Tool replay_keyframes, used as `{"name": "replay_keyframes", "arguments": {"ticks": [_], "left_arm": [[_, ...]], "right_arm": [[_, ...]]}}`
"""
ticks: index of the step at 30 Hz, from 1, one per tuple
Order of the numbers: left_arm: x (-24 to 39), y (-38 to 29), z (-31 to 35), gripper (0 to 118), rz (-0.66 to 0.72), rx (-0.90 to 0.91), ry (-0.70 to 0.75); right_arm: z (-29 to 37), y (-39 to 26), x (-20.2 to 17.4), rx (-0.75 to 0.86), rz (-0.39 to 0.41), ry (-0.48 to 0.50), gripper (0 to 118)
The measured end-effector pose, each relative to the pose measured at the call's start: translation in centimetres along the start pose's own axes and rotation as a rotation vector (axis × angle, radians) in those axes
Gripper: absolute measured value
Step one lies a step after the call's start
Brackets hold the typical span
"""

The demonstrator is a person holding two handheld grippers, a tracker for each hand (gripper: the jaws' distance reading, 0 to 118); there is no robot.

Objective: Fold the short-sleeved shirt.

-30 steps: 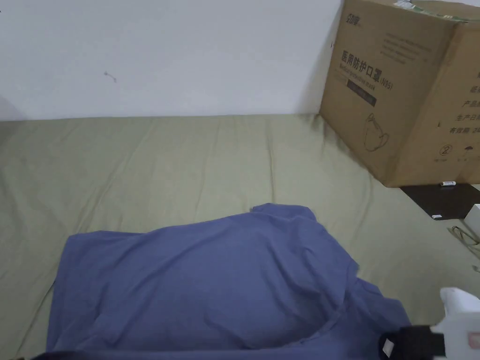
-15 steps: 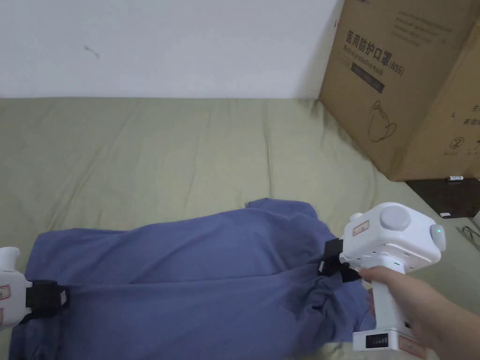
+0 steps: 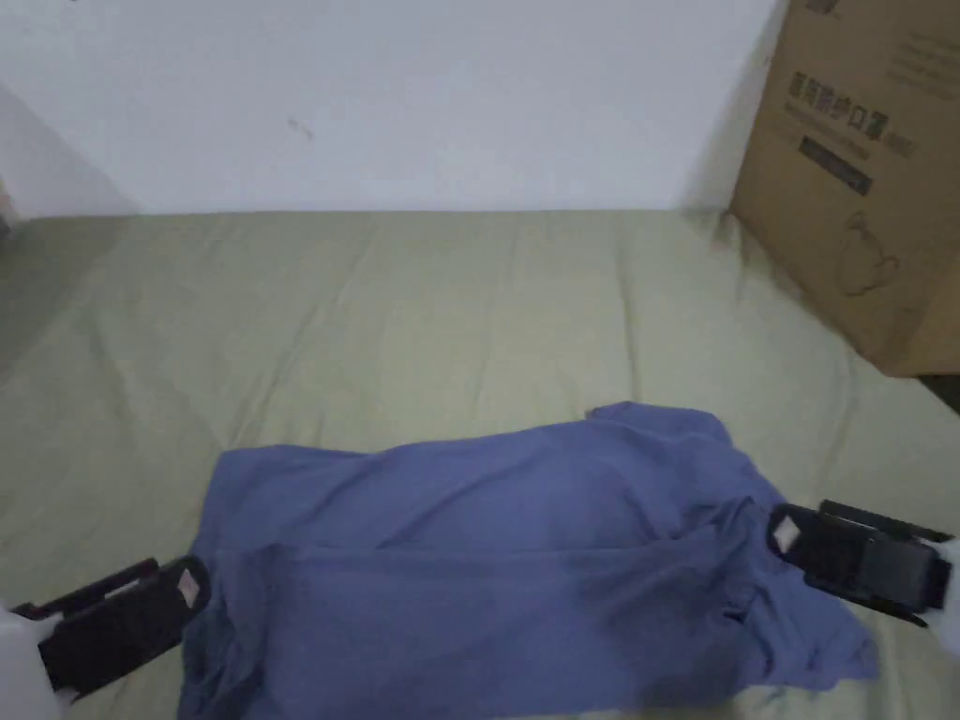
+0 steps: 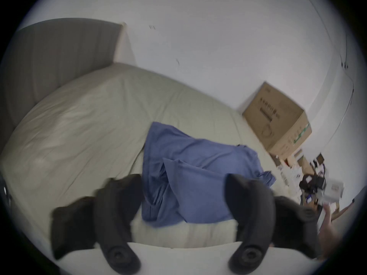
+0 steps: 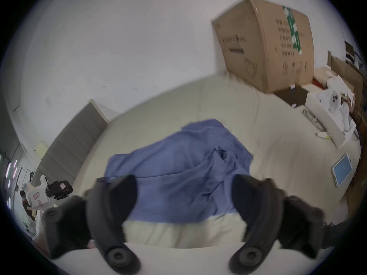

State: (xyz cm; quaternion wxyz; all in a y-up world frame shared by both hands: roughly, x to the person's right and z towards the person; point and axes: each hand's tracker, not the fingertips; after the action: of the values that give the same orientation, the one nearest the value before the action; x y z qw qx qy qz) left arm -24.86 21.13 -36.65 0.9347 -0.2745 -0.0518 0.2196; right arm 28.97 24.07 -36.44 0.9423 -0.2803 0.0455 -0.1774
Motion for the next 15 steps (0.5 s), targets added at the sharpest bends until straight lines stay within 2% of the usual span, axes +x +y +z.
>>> {"name": "replay_keyframes", "arguments": {"ticks": [1, 2, 3, 4, 6, 9, 10, 11, 12, 13, 14, 15], "left_arm": [[0.1, -0.7, 1.6, 62, 0.009, 0.039, 0.007], [0.3, -1.3, 2.9, 25, 0.003, 0.047, 0.031], [0.2, -1.6, 3.6, 0, -0.022, 0.046, 0.085], [0.1, -2.0, 4.4, 0, -0.041, 0.061, 0.097], [0.0, -1.7, 4.6, 0, -0.078, 0.015, 0.058], [-0.6, -0.6, 1.7, 0, -0.148, -0.111, 0.093], [-0.9, -0.4, 0.1, 4, -0.141, -0.179, 0.076], [-1.0, -0.5, -1.6, 23, -0.138, -0.215, 0.054], [-1.2, -0.9, -3.3, 64, -0.148, -0.260, 0.050], [-1.3, -1.5, -5.0, 114, -0.155, -0.302, 0.071], [-1.6, -2.2, -6.9, 117, -0.179, -0.366, 0.083], [-1.7, -2.6, -8.0, 114, -0.190, -0.337, 0.064]], "right_arm": [[1.3, -0.6, -0.7, 0.030, 0.009, -0.011, 77], [2.3, -1.2, -1.4, 0.051, 0.020, -0.046, 34], [2.7, -1.6, -1.9, 0.047, 0.019, -0.100, 0], [3.3, -2.1, -2.3, 0.045, -0.010, -0.091, 0], [3.5, -2.3, -2.0, 0.014, -0.058, 0.026, 0], [3.2, -2.3, -2.8, 0.000, 0.003, -0.012, 0], [3.1, -2.3, -3.0, -0.005, 0.015, -0.006, 0], [3.0, -2.3, -3.0, -0.010, 0.014, 0.004, 0], [2.9, -2.2, -3.3, -0.013, 0.011, 0.015, 0], [2.8, -2.2, -3.3, -0.017, 0.007, 0.025, 0], [2.7, -2.3, -3.3, -0.022, 0.002, 0.033, 0], [2.5, -2.2, -3.4, -0.030, -0.003, 0.038, 0]]}}
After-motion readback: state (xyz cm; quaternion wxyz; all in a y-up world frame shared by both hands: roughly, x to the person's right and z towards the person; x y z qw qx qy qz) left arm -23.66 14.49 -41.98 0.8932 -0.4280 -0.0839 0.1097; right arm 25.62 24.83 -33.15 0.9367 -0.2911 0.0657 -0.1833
